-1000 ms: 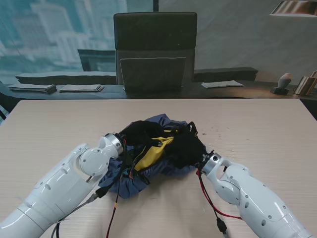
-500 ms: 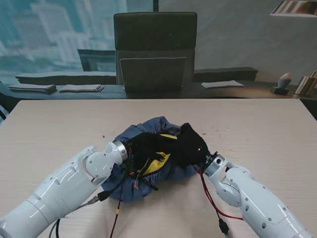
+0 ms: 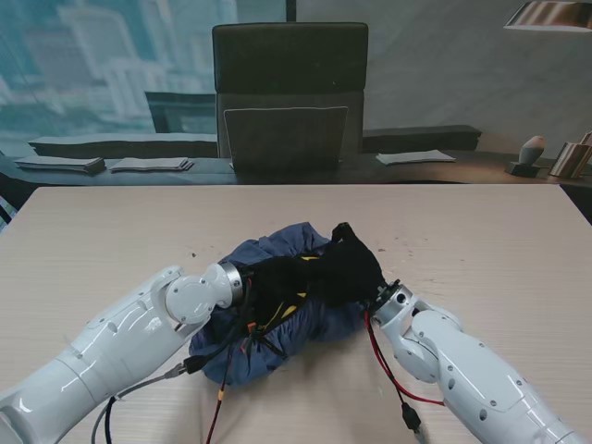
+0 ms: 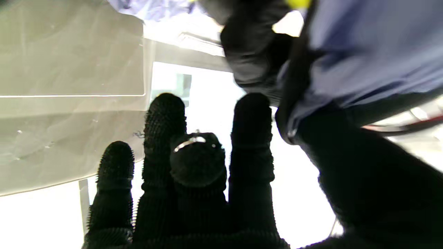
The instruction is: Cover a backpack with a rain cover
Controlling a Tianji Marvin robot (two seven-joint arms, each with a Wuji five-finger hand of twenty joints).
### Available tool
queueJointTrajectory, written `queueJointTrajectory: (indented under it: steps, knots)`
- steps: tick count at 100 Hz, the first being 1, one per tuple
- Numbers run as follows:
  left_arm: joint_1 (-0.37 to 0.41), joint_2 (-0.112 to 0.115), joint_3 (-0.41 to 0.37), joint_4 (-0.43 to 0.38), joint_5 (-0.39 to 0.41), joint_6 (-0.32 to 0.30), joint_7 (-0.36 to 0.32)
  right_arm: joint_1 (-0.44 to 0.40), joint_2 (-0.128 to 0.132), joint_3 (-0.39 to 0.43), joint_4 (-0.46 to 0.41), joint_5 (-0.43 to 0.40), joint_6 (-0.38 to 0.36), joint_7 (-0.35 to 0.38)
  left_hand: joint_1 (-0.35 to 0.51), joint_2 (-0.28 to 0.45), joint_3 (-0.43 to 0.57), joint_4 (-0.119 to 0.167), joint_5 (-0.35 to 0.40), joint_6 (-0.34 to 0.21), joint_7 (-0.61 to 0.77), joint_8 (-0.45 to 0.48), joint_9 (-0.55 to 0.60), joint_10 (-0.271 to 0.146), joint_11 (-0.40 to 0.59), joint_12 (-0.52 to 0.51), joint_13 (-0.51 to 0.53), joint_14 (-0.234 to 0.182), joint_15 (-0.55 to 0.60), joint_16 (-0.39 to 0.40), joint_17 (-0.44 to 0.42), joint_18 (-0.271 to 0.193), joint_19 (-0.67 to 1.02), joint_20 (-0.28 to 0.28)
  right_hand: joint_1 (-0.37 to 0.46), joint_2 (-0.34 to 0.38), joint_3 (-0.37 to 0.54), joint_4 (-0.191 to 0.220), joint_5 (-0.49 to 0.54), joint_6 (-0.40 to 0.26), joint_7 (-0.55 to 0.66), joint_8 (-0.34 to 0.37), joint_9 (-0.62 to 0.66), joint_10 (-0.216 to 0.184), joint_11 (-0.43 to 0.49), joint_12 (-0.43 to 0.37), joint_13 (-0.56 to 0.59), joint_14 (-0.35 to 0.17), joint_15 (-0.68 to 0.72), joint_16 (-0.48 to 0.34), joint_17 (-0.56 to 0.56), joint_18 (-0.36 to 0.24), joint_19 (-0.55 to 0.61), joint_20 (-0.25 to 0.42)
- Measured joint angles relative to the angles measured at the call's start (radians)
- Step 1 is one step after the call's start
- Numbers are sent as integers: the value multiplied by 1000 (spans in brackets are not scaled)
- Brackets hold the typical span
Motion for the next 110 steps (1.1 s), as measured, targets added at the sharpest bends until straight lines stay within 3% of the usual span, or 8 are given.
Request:
queueJointTrajectory:
  steps: [10,24,40,64,78,93,101,110]
  knots:
    - [55,45,-66,-142,6,111,-117,34,-7,-25,30,24,35,12,4,73,-73,24,-118,65,-99,5,-128,34,-87,-78,-96,1,-91,-40,-19,6,-39,-17,-19,-10,-10,-22,0,1,19,1,0,0,0,0,0,0,0,-1,0,0,0,0]
    - [176,65,-208,-259,211,98,-66,49,-18,-30,51,45,49,14,28,130,-212,43,-195,74,-169,-15,-329,34,-147,-114,-238,22,-131,-48,-35,9,-39,-17,-27,2,-10,-22,0,2,28,1,0,0,0,0,0,0,0,-7,0,0,0,0]
    - [264,80,-307,-321,229,106,-45,49,-18,-40,59,42,61,23,54,138,-256,51,-198,120,-177,-18,-383,35,-163,-125,-279,23,-154,-50,-41,10,-39,-17,-23,23,-6,-21,0,2,29,1,0,0,0,0,0,0,0,-8,0,0,0,0]
    - [343,69,-404,-366,158,119,95,58,-18,-59,67,55,69,65,141,165,-185,58,-154,197,-30,77,-309,36,-110,-125,-195,24,-94,-50,19,12,24,8,-8,33,11,-18,0,14,29,1,0,0,0,0,0,0,0,-10,0,0,0,0]
    - [367,47,-412,-379,306,105,304,58,-19,-60,62,63,67,78,274,239,-258,58,-77,171,18,12,-196,35,-91,-125,-109,35,-57,-50,44,13,47,22,-8,33,11,-18,0,14,29,1,0,-1,0,0,0,0,0,-10,0,0,0,0]
    - [394,62,-429,-498,199,202,44,54,-29,-62,52,122,90,96,111,320,-482,67,-81,281,-174,-7,-265,47,-139,-133,-201,34,-128,-59,-22,15,-55,-22,-7,32,11,-17,0,14,29,1,0,-1,12,0,1,0,0,-10,0,0,0,0]
    - [385,99,-409,-556,282,229,-135,48,-35,-60,38,134,105,128,80,316,-597,67,-177,325,-264,-43,-363,36,-162,-133,-297,22,-184,-71,-41,17,-201,-92,-7,32,11,-16,0,14,29,1,0,-3,12,0,1,0,0,-12,0,0,0,0]
    - [347,136,-337,-553,360,230,-183,47,-37,-68,34,135,121,145,61,283,-608,67,-211,326,-299,-59,-421,61,-181,-132,-341,32,-219,-71,-50,33,-343,-115,-5,20,-9,-16,0,-12,29,0,0,-4,5,-11,1,0,-3,-22,0,0,0,0]
